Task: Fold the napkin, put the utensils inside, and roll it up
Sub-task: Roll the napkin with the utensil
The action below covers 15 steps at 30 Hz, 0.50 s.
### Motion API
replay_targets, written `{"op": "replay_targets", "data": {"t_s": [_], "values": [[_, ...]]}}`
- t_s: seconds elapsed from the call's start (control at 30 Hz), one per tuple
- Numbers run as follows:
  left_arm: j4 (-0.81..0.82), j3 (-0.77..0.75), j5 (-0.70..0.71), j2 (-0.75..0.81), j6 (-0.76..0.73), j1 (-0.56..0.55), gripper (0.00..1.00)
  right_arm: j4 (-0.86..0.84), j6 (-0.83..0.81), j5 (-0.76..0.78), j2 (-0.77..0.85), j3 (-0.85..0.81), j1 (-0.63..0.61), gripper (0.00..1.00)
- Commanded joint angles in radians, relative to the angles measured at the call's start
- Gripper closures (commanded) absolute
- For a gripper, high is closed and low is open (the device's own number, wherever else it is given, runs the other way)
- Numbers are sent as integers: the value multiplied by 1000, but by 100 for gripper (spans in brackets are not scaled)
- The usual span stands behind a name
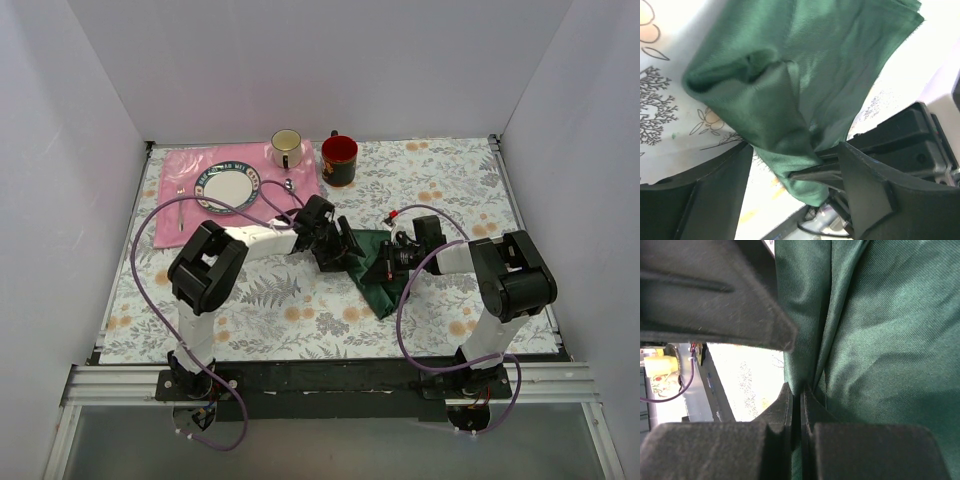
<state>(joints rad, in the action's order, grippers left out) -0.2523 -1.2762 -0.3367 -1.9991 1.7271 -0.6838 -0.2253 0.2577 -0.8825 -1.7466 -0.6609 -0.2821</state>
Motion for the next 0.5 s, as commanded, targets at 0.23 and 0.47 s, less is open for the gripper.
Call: {"op": "replay_targets", "data": {"t_s": [0.23, 0.47], "values": [[42, 172, 116, 57, 150, -14, 28, -164, 189, -39, -27, 93, 1, 99], [-156, 61, 189, -64, 212, -34, 32, -256, 274, -56, -2, 124, 8, 99]]}}
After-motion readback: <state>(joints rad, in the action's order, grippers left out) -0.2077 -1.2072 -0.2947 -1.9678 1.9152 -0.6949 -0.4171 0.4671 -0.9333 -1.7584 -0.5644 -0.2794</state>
